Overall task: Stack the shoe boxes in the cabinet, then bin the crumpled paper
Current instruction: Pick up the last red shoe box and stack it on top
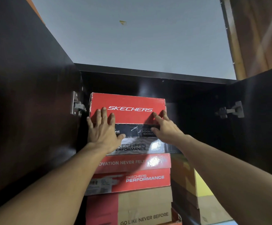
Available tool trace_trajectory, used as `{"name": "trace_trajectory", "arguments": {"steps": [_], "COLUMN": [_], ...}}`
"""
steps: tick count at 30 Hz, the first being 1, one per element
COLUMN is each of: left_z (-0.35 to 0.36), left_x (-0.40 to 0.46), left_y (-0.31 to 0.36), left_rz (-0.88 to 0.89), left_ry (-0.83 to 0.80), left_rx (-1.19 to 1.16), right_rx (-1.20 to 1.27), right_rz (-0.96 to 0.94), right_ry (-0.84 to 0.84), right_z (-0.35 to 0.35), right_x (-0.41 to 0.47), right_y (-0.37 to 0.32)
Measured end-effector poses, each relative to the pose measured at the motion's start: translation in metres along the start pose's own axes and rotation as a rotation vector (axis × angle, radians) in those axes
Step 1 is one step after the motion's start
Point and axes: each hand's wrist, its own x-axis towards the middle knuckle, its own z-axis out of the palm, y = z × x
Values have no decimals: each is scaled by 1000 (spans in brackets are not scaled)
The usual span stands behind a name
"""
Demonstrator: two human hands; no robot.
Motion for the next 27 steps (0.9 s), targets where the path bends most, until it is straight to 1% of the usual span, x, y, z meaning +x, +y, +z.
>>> {"name": "trace_trajectory", "arguments": {"steps": [5,8,10,12,14,17,20,22,24,25,27], "left_z": [7,7,4,1,-2,-5,-2,-3,-8,-13,-22], "left_x": [-13,-23,-29,-35,-43,-63,-88,-108,-130,-143,-172], "left_y": [12,27,41,59,83,120,154,175,200,215,248], "left_rz": [-36,-46,-15,40,97,181,246,264,299,319,344], "left_ry": [10,-1,-13,-31,-56,-108,-211,-283,-292,-286,-285], "left_rx": [13,-5,-15,-41,-99,-228,-395,-561,-626,-623,-632], "right_rx": [-26,16,69,47,-1,-41,-72,-80,-117,-147,-226], "right_rz": [-31,-56,-15,26,61,110,148,168,180,168,95], "right_ry": [-47,1,21,34,27,-37,-60,-26,47,111,297], "right_z": [-3,-14,-28,-47,-68,-95,-115,-127,-140,-148,-163], "right_x": [-17,-32,-47,-66,-88,-126,-162,-186,-211,-223,-250], "right_y": [2,2,8,19,37,66,98,118,140,149,166]}}
